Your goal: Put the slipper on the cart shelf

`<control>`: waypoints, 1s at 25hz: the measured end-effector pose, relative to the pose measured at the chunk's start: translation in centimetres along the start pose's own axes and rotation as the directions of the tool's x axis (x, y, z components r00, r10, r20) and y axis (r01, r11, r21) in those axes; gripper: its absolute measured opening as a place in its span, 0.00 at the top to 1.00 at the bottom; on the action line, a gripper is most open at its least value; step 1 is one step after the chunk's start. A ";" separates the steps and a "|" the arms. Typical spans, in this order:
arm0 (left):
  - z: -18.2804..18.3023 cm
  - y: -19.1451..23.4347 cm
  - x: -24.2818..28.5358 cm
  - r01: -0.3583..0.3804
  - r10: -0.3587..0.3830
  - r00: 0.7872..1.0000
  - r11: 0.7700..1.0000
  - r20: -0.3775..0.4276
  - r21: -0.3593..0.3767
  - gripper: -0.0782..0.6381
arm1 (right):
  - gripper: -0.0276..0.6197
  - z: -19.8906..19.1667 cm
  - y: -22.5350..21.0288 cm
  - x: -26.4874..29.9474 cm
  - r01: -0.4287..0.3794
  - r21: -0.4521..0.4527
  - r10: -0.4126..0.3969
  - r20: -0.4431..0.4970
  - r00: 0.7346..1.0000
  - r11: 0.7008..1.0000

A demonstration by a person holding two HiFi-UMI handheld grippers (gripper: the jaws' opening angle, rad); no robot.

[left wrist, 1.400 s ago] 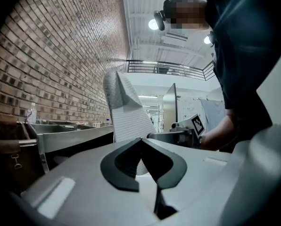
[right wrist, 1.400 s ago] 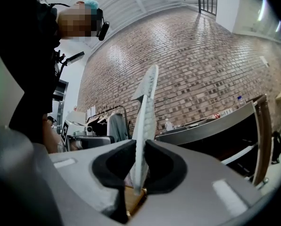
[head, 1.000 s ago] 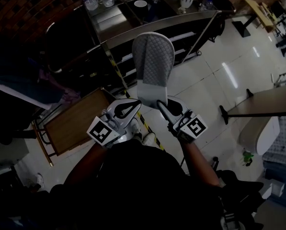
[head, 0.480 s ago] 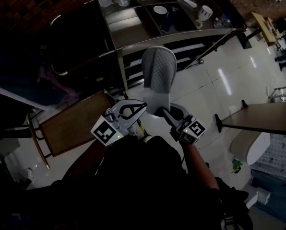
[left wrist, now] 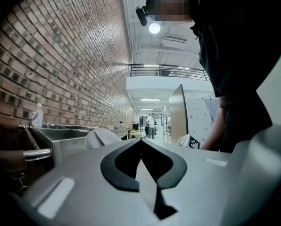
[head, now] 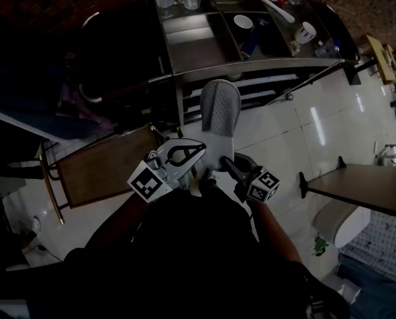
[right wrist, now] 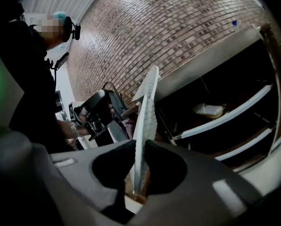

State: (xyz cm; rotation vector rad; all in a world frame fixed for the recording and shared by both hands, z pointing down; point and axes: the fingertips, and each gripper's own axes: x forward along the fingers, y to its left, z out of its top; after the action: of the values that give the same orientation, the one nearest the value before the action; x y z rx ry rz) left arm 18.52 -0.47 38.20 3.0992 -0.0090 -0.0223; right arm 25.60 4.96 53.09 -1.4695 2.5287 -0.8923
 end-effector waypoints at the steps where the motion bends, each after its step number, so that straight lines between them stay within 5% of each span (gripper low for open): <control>1: 0.0 0.2 0.2 -0.012 0.012 1.000 1.000 0.004 0.000 0.89 | 0.86 -0.5 -0.4 0.2 -0.009 -0.002 0.009 -0.018 1.000 1.000; 8: -0.8 1.0 3.0 -0.094 0.093 0.995 0.995 -0.041 -0.028 0.89 | 0.86 -3.0 -3.4 0.6 -0.097 0.070 0.104 -0.106 0.989 0.993; 14: -0.9 1.5 5.4 -0.137 0.141 0.989 0.987 -0.053 0.082 0.89 | 0.86 -4.4 -6.2 0.7 -0.167 0.208 0.199 -0.143 0.969 0.964; 17: -2.0 1.7 5.9 -0.203 0.203 0.975 0.979 -0.095 0.006 0.89 | 0.86 -4.9 -7.4 1.1 -0.191 0.248 0.238 -0.176 0.955 0.950; 21: -2.6 1.9 6.4 -0.221 0.225 0.968 0.974 -0.108 0.051 0.89 | 0.86 -5.6 -8.8 2.0 -0.205 0.274 0.275 -0.245 0.930 0.939; 25: -4.2 2.0 6.2 -0.260 0.256 0.959 0.965 -0.123 -0.020 0.89 | 0.86 -6.3 -11.1 3.2 -0.191 0.308 0.273 -0.250 0.929 0.932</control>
State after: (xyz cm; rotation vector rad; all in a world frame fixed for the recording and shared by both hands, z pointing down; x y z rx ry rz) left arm 24.78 -2.30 42.42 3.0297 -0.4034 0.1699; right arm 30.18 1.07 64.78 -0.9897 2.5571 -1.4393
